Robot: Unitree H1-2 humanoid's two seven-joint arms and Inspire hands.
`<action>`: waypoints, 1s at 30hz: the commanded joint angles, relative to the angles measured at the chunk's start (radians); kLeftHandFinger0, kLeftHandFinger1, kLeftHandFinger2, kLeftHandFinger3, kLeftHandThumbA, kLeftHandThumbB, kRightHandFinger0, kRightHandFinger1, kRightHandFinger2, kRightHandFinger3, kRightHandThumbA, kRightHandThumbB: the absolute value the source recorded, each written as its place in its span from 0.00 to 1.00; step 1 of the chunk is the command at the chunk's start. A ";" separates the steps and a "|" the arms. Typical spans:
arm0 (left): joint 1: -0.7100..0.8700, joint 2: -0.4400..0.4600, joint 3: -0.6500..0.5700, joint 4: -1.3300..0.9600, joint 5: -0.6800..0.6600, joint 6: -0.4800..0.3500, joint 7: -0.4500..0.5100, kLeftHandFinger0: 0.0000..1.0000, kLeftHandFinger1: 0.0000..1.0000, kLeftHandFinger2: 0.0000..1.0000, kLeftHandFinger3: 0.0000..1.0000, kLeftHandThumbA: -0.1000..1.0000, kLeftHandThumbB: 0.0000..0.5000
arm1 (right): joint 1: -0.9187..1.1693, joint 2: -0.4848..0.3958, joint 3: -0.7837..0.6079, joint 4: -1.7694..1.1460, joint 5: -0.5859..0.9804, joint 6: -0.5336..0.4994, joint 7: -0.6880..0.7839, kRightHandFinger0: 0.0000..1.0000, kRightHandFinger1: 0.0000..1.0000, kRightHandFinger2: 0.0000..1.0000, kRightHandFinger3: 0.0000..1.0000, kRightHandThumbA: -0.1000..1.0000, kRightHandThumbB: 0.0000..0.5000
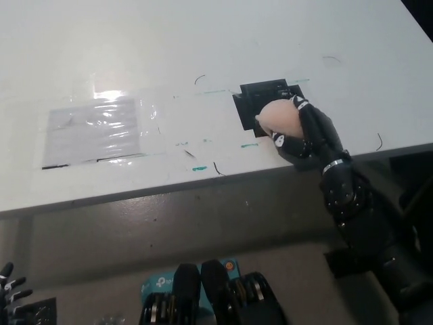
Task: The robot uses its right hand to grab and squeeze a pink dumpling toy kept on the black mask on the desk
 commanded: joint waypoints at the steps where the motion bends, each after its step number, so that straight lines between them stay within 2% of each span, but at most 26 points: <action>1: -0.016 0.041 0.016 -0.026 -0.012 0.016 -0.017 0.68 0.80 0.89 0.96 1.00 0.24 | -0.021 0.045 0.010 -0.019 -0.090 -0.231 -0.249 0.00 0.23 0.53 0.20 0.00 0.00; 3: -0.013 0.039 0.022 -0.029 -0.014 0.026 -0.011 0.69 0.80 0.89 0.94 1.00 0.24 | -0.021 0.046 0.013 -0.041 -0.104 -0.220 -0.255 0.00 0.22 0.56 0.33 0.00 0.00; 4: -0.012 0.039 0.022 -0.031 -0.012 0.026 -0.009 0.69 0.80 0.89 0.94 1.00 0.22 | -0.019 0.044 0.013 -0.051 -0.109 -0.217 -0.258 0.00 0.16 0.51 0.35 0.00 0.10; 5: -0.011 0.037 0.022 -0.033 -0.010 0.025 -0.007 0.69 0.80 0.89 0.94 1.00 0.22 | -0.019 0.043 0.012 -0.063 -0.118 -0.216 -0.265 0.00 0.15 0.50 0.36 0.00 0.14; 6: -0.007 0.043 0.016 -0.029 -0.005 0.002 -0.016 0.69 0.81 0.92 0.96 1.00 0.21 | -0.014 0.032 0.018 -0.101 -0.148 -0.220 -0.293 0.00 0.09 0.44 0.35 0.00 0.31; 7: -0.006 0.044 0.014 -0.028 -0.003 -0.002 -0.019 0.68 0.81 0.92 0.96 1.00 0.19 | -0.015 0.027 0.017 -0.097 -0.157 -0.244 -0.314 0.00 0.05 0.40 0.32 0.00 0.38; 9: -0.002 0.043 0.015 -0.030 -0.002 -0.002 -0.016 0.67 0.81 0.91 0.95 1.00 0.17 | -0.011 0.023 0.013 -0.100 -0.159 -0.269 -0.326 0.00 0.00 0.34 0.26 0.00 0.43; 11: -0.003 0.038 0.021 -0.034 -0.010 0.014 -0.012 0.68 0.80 0.89 0.92 1.00 0.19 | -0.004 0.019 0.008 -0.112 -0.166 -0.267 -0.336 0.00 0.00 0.32 0.26 0.00 0.47; 15: -0.004 0.035 0.025 -0.035 -0.015 0.022 -0.012 0.69 0.80 0.89 0.92 1.00 0.21 | 0.001 0.014 0.005 -0.119 -0.187 -0.292 -0.374 0.00 0.00 0.31 0.26 0.00 0.52; 16: -0.003 0.039 0.020 -0.024 -0.009 -0.001 -0.019 0.69 0.81 0.89 0.93 1.00 0.23 | -0.001 0.011 0.008 -0.120 -0.192 -0.300 -0.390 0.00 0.00 0.33 0.25 0.00 0.53; 21: -0.008 0.042 0.019 -0.015 -0.010 -0.011 -0.024 0.68 0.80 0.89 0.91 1.00 0.22 | -0.010 0.006 0.009 -0.122 -0.193 -0.301 -0.402 0.00 0.00 0.33 0.25 0.00 0.52; 22: -0.009 0.042 0.019 -0.014 -0.010 -0.012 -0.024 0.70 0.82 0.89 0.94 1.00 0.23 | -0.011 0.005 0.010 -0.122 -0.196 -0.301 -0.404 0.00 0.00 0.34 0.25 0.00 0.51; 26: -0.014 0.043 0.017 -0.023 -0.003 -0.008 -0.017 0.67 0.80 0.89 0.93 1.00 0.26 | -0.016 0.007 0.006 -0.117 -0.202 -0.301 -0.406 0.00 0.00 0.34 0.23 0.00 0.53; 30: -0.019 0.042 0.022 -0.031 -0.006 0.012 -0.011 0.70 0.81 0.89 0.95 1.00 0.22 | -0.019 0.016 -0.002 -0.102 -0.195 -0.296 -0.384 0.00 0.00 0.32 0.24 0.00 0.51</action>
